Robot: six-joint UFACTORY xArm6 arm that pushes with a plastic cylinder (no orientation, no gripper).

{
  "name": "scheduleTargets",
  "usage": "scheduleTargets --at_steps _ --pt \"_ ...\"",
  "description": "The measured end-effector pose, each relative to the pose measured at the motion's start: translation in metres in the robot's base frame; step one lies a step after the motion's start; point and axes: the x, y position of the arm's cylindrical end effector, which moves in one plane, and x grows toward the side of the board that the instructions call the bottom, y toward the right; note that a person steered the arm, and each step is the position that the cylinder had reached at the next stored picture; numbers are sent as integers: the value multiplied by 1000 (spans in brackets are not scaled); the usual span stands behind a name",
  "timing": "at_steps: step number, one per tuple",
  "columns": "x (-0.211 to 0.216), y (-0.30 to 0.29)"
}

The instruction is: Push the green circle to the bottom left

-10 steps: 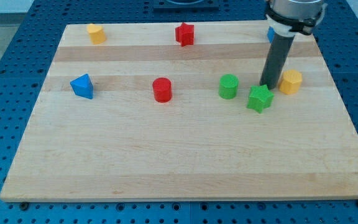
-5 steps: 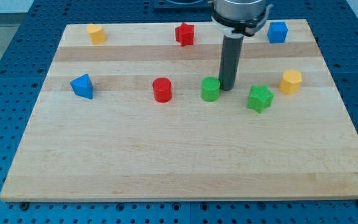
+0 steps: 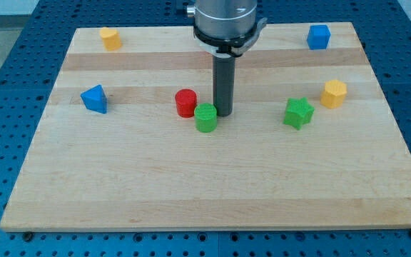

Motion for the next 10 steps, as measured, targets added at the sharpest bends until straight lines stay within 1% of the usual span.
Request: scheduleTargets --at_steps 5,10 --pt "4 -34" --pt "60 -36"
